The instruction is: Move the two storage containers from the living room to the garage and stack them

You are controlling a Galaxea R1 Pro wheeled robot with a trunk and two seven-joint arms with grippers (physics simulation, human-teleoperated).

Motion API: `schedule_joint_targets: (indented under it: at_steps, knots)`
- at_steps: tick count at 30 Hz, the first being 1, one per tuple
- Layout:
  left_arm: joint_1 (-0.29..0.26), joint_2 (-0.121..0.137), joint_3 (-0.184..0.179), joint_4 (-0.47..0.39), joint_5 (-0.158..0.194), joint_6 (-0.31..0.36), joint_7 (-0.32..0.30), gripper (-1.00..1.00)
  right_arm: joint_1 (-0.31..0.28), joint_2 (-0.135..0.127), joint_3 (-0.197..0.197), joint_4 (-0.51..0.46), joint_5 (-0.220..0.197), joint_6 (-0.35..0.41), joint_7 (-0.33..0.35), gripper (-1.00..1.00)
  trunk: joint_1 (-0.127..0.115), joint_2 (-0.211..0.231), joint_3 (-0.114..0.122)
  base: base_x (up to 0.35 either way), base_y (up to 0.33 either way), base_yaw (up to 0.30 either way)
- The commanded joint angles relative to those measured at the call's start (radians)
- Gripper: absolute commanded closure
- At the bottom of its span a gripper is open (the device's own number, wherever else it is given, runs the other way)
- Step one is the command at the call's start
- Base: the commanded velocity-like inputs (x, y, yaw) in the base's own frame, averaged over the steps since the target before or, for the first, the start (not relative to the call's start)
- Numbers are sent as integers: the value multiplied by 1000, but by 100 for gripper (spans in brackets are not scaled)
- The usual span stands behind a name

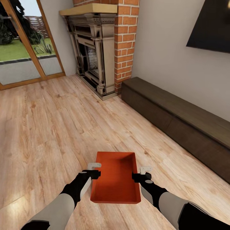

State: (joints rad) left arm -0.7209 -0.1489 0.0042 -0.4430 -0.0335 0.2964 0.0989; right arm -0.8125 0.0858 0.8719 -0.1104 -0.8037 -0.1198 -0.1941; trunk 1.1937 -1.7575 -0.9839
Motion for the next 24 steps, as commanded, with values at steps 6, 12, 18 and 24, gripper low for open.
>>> schedule_joint_targets:
  at_steps: [6, 12, 18, 24]
  knots:
    - [0, 2, 0, -2, -3, 3, 3, -100, -1, 0, 9, 0, -9, -3, -4, -100, 23, -43, -20, 0, 0, 0]
    - [-1, 4, 0, -3, -5, 2, 2, -100, -1, 0, 9, 0, -9, -3, -4, -100, 46, -85, -38, 0, 0, 0]
    - [0, 8, 0, -19, -5, 3, 18, -100, -1, 0, 9, 0, -9, -3, -4, -100, 69, -127, -57, 0, 0, 0]
    - [0, 12, -4, -78, -5, 9, 30, -100, -1, 0, 9, 0, -9, -3, -4, -100, 69, -127, -57, 0, 0, 0]
